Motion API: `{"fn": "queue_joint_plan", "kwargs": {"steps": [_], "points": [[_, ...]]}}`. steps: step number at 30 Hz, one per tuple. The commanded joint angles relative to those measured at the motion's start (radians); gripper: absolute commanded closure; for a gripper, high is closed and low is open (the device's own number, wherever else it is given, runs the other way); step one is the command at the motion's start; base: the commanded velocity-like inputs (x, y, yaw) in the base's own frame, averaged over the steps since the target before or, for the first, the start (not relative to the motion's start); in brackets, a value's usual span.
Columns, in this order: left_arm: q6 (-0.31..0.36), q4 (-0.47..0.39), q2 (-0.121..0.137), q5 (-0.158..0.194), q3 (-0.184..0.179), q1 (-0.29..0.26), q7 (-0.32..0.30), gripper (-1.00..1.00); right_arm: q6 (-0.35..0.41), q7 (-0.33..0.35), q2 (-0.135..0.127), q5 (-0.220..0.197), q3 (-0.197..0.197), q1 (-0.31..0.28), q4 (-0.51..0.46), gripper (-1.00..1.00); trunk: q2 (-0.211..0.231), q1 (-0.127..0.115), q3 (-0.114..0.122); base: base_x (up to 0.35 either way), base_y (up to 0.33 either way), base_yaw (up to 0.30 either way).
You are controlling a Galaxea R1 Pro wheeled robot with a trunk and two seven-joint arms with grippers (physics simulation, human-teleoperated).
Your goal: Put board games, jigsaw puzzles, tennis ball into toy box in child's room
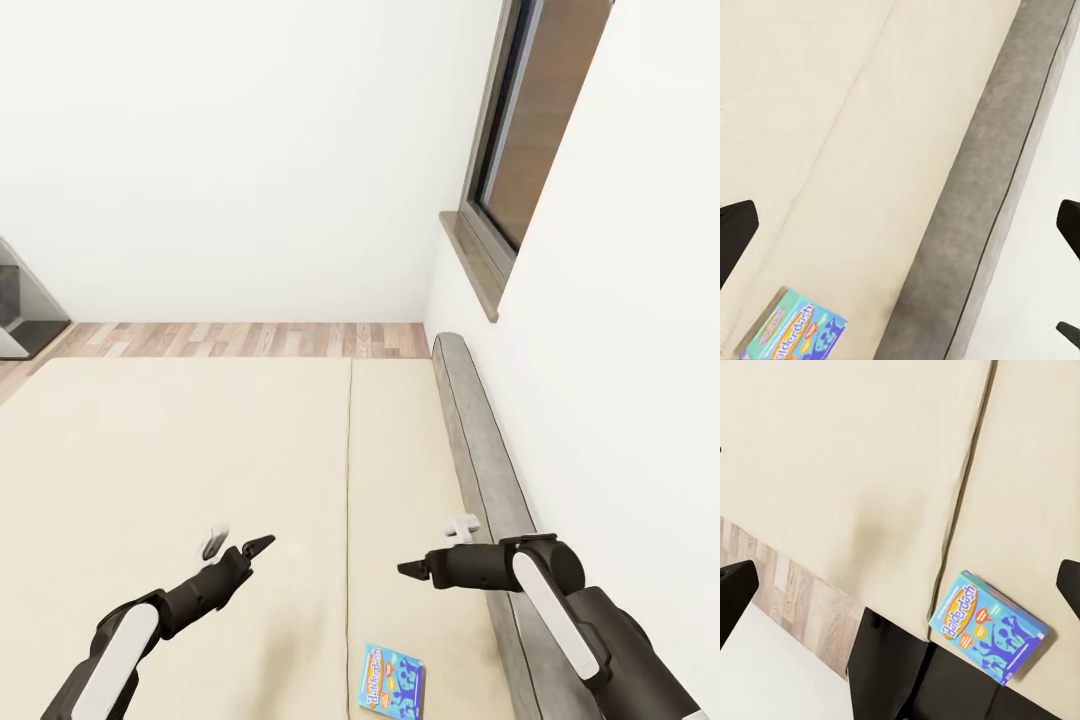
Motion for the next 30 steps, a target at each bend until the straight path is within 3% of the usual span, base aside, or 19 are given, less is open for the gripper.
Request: {"fn": "queue_joint_plan", "kwargs": {"steps": [1,11,13,18,19,21,24,25,30], "points": [[0.006,0.0,0.0,0.0,0.002,-0.001,-0.003,-1.0,0.002,0.01,-0.001,0.01,0.001,-0.001,-0.001,-1.0,-0.002,0.001,-0.002,0.0,0.0,0.0],[0.008,0.005,0.001,-0.001,-0.004,-0.004,0.034,-1.0,-0.009,0.009,0.001,0.011,0.002,-0.001,0.007,-1.0,-0.002,0.001,-0.002,0.0,0.0,0.0],[0.008,0.006,0.004,-0.011,-0.029,-0.007,0.051,-1.0,-0.015,0.008,0.002,0.011,0.003,-0.001,0.009,-1.0,-0.002,0.001,-0.002,0.0,0.0,0.0],[0.011,0.008,0.003,-0.032,-0.043,-0.013,0.056,-1.0,-0.018,0.008,0.002,0.011,0.003,-0.001,0.009,-1.0,-0.002,0.001,-0.002,0.0,0.0,0.0],[0.015,0.021,0.002,-0.057,-0.052,-0.02,0.059,-1.0,-0.021,0.008,0.002,0.011,0.004,-0.001,0.009,-1.0,-0.002,0.001,-0.002,0.0,0.0,0.0],[0.017,0.038,0.001,-0.07,-0.055,-0.028,0.062,-1.0,-0.021,0.008,0.002,0.011,0.004,-0.001,0.01,-1.0,-0.002,0.001,-0.002,0.0,0.0,0.0],[0.017,0.069,0.001,-0.078,-0.056,-0.039,0.061,-1.0,-0.022,0.008,0.002,0.011,0.003,-0.002,0.013,-1.0,-0.002,0.001,-0.004,0.0,0.0,0.0],[0.018,0.146,0.0,-0.087,-0.058,-0.072,0.056,-1.0,-0.022,0.008,0.002,0.01,0.001,-0.004,0.038,-1.0,-0.002,0.001,-0.005,0.0,0.0,0.0],[0.018,0.183,-0.001,-0.089,-0.06,-0.089,0.053,-1.0,-0.023,0.008,0.002,0.01,0.001,-0.006,0.053,-1.0,-0.002,0.001,-0.012,0.0,0.0,0.0]]}}
